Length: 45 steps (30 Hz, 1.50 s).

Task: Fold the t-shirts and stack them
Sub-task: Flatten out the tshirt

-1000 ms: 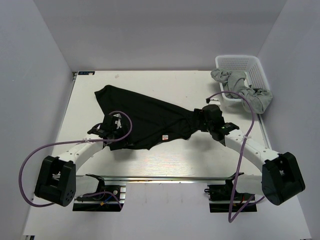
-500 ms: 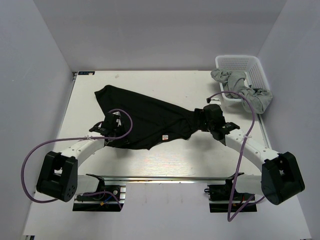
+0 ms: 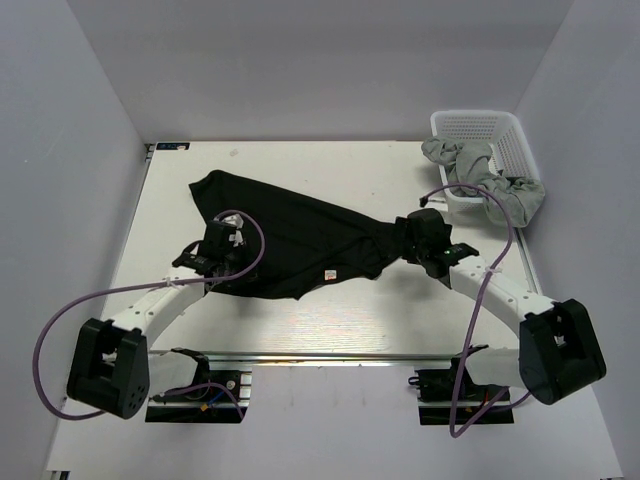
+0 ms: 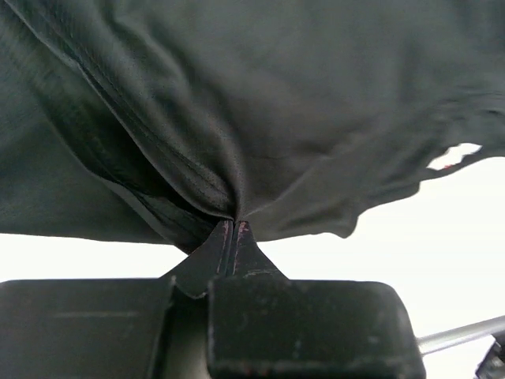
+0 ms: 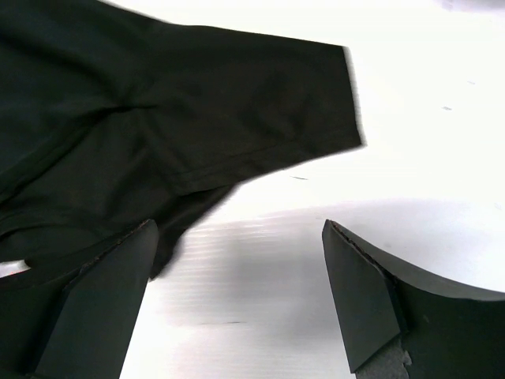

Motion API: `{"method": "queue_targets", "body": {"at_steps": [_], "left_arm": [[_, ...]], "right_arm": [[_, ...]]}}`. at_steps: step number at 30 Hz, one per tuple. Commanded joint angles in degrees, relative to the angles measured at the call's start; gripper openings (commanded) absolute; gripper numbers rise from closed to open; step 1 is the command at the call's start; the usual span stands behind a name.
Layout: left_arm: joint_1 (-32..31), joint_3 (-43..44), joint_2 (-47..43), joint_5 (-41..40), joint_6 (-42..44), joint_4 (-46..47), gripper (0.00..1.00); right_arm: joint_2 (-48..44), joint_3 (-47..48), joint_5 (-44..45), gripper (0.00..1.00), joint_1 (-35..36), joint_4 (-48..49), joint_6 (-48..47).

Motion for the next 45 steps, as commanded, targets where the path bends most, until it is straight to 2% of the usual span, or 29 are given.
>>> {"method": "queue_targets", "body": {"at_steps": [1,5,9,22,25,28,31,32,38,40,41,45], "left_arm": [[-0.64,2.23,-5.1,3.61,1.19,1.48,0.0],[-0.64,3.46,-7.39,4.14,3.47,2.01,0.0],[-0.64,4.87,-7.39,4.84,4.18,2.01,0.0],[-0.64,3.81,-7.39,7.31,5.32,5.09,0.0],[-0.64,3.81,-7.39,7.31,5.32,5.09,0.0],[-0.64,3.81,-7.39,6.79,5.32,4.57,0.0],[-0.64,3.81,-7.39,6.17,5.32,4.56,0.0],[-0.64,3.81,-7.39,6.17,5.32,4.56,0.0],[-0.64,3.81,-6.87,5.64,5.32,4.03,0.0],[-0.64,4.33,-6.87,5.11,5.32,4.03,0.0],[-0.64,4.34,-6.87,5.11,5.32,3.51,0.0],[-0.64,5.57,-6.87,4.59,5.32,3.51,0.0]], "right_arm": [[1.36,1.04,6.53,0.9,-1.69,-2.3,2.34],[3.73,1.83,7.32,0.9,-4.32,-2.66,3.48],[10.49,6.91,8.2,0.9,-7.4,-4.58,2.78],[23.94,16.68,5.22,0.9,-11.98,-6.35,0.32],[26.4,18.44,4.95,0.79,-12.33,-7.74,-0.56],[27.99,18.71,4.51,0.79,-12.33,-7.93,-0.74],[28.69,18.1,3.64,0.73,-12.33,-8.02,0.31],[28.78,17.4,2.76,0.61,-12.42,-8.02,0.32],[30.45,15.72,-0.23,0.25,-12.24,-7.31,1.2],[30.8,15.98,-0.76,0.06,-12.33,-7.05,1.37],[30.28,15.72,-2.07,0.0,-12.33,-7.05,1.37],[26.68,15.37,-3.48,0.0,-12.33,-5.39,-0.21]]}}
